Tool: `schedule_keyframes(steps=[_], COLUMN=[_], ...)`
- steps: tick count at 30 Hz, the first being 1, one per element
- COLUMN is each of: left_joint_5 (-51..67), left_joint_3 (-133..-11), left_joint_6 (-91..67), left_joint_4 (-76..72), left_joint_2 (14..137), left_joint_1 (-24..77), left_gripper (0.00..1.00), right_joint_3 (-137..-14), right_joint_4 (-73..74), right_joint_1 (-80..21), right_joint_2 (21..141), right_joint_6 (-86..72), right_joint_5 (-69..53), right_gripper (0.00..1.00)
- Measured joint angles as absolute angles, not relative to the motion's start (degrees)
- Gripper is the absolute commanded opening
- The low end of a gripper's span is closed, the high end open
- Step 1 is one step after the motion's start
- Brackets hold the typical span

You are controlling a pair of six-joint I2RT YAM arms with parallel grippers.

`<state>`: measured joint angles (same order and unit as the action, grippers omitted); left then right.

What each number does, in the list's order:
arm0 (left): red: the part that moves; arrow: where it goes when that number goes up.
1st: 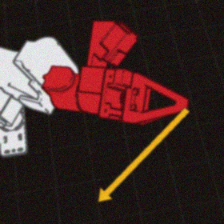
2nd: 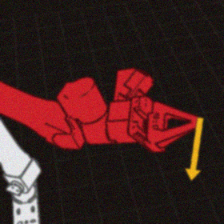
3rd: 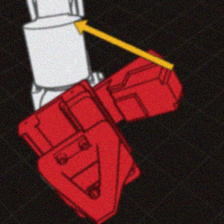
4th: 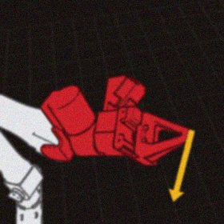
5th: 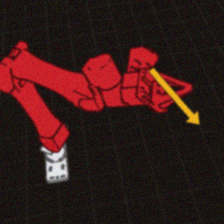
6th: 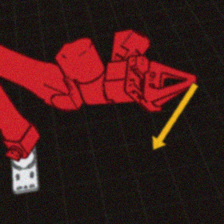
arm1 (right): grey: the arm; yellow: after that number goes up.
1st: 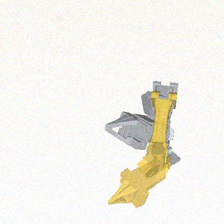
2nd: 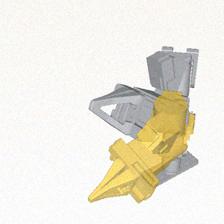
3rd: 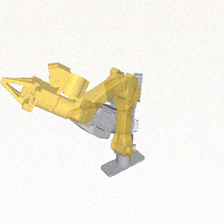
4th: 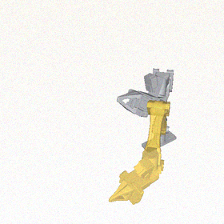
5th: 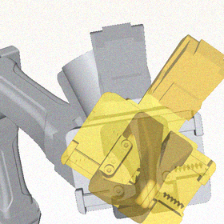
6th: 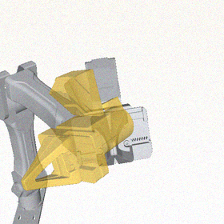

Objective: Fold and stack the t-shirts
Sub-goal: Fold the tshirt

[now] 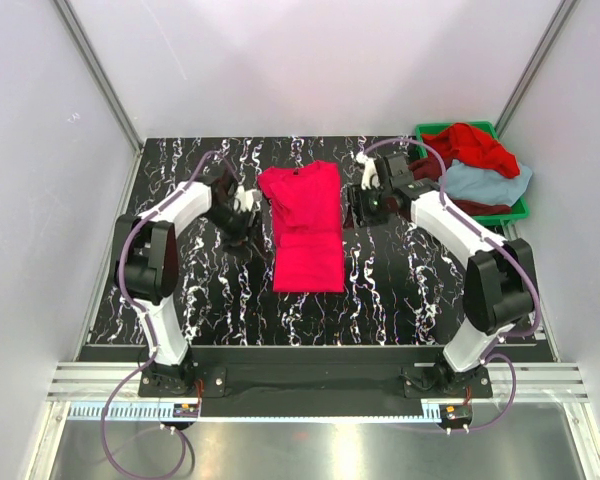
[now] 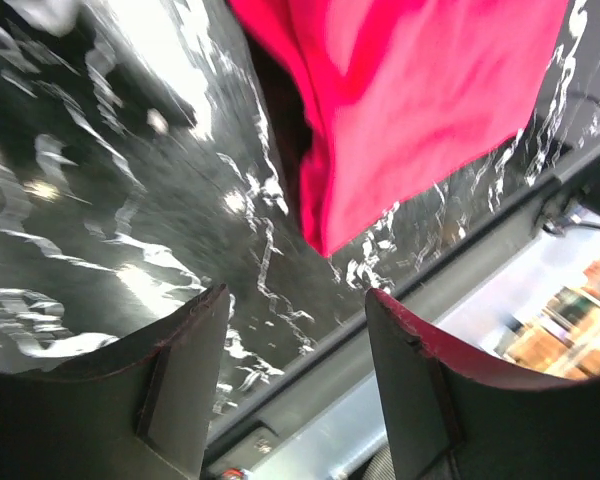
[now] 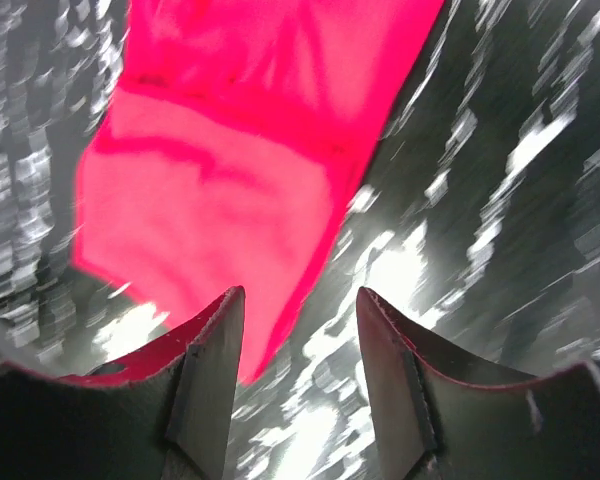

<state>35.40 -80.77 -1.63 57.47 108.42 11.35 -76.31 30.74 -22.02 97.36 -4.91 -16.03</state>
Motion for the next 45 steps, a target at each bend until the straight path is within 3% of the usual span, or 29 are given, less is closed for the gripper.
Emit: schedule_keyframes(steps=[8,14,30,45], left_joint_5=[41.63,44.14,43.0,42.15], left_joint_3=[-76.44,-73.03,-63.02,-63.92], left_joint_6=[-4.27,-5.13,-13.45,-15.53], left_joint_4=[55.09,53.3,41.98,38.83], left_joint_2=[108.57,108.57,108.57,109.32], left_joint_1=[11.73,11.9,19.2,20.4], left_gripper=[0.62,0.62,0.57,0.54], right_joint_3=[-66.72,-65.6,-59.96,-56.62], right_joint_4=[32.67,31.92,32.91,30.55], right_joint_1=[-20.45,-20.45,-20.45,-20.45], right_joint_2=[98.59,100.75,103.59,104.99], right_joint_6=[-16.84,-19.9,-22.26,-23.4], right_joint_5=[-34.26,-40.25,-34.87,-36.64], right_gripper=[0.53,0.53,0.48,0.46])
